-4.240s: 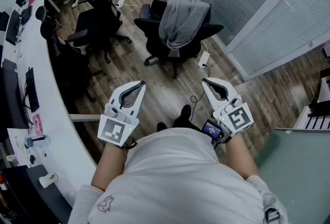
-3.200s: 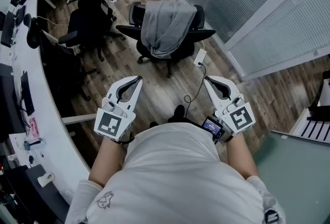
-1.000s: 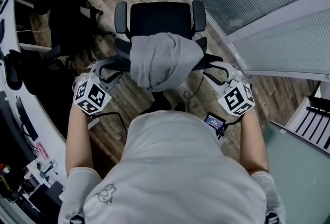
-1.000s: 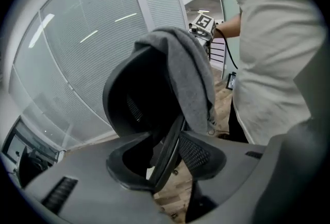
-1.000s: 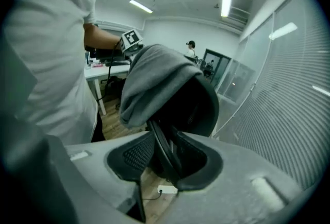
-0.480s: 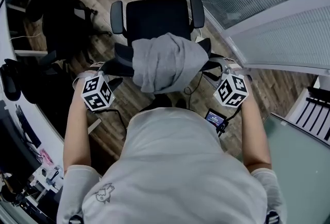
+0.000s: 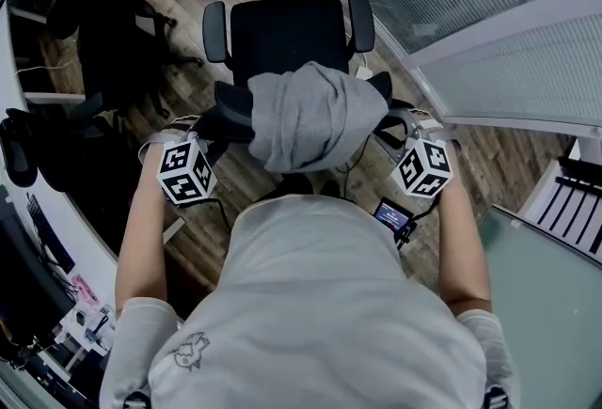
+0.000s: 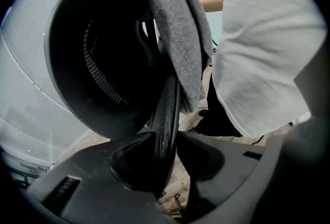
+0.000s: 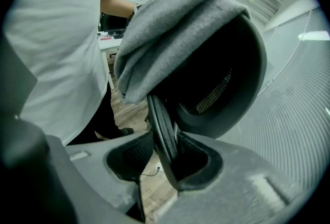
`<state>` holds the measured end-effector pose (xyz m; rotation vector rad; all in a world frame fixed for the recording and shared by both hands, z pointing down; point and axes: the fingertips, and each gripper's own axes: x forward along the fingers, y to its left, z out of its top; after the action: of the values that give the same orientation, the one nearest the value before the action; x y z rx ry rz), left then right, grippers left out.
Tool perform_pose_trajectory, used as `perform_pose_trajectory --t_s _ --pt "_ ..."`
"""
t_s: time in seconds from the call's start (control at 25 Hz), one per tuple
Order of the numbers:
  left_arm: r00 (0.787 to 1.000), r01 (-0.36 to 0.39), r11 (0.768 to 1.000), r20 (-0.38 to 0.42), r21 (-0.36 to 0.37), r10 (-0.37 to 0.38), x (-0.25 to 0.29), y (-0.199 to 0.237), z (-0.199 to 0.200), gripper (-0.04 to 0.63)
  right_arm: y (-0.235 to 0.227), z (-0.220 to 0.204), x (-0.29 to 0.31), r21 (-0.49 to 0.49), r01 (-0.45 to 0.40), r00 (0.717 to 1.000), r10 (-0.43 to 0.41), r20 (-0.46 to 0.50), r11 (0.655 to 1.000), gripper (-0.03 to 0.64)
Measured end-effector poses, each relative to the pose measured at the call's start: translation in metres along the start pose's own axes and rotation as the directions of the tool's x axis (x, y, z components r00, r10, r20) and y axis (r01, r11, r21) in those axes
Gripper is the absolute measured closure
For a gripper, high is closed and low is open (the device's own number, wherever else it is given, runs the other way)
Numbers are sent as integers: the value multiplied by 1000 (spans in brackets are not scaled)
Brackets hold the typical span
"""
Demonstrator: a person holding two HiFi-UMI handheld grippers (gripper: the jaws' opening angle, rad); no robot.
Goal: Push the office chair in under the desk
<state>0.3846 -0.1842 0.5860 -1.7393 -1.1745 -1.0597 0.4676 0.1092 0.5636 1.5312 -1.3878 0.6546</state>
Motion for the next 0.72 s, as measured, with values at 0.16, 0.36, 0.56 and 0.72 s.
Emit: perform_pose_trajectory --t_s 0.16,0.36,0.56,0.72 --pt "1000 0 1000 9 5 0 -2 -4 -3 474 2 4 2 -5 3 1000 -3 -18 1000 471" --pt "1000 0 1000 23 0 0 -7 -11 -6 479 5 9 4 -19 -1 999 0 -36 1000 471" --pt "999 -20 1000 33 -19 20 -11 -22 -10 479 9 15 5 -41 -13 999 11 -32 999 471" --pt "999 -33 998 22 -45 34 -13 -30 -17 479 11 21 9 -69 -22 999 20 -29 997 471"
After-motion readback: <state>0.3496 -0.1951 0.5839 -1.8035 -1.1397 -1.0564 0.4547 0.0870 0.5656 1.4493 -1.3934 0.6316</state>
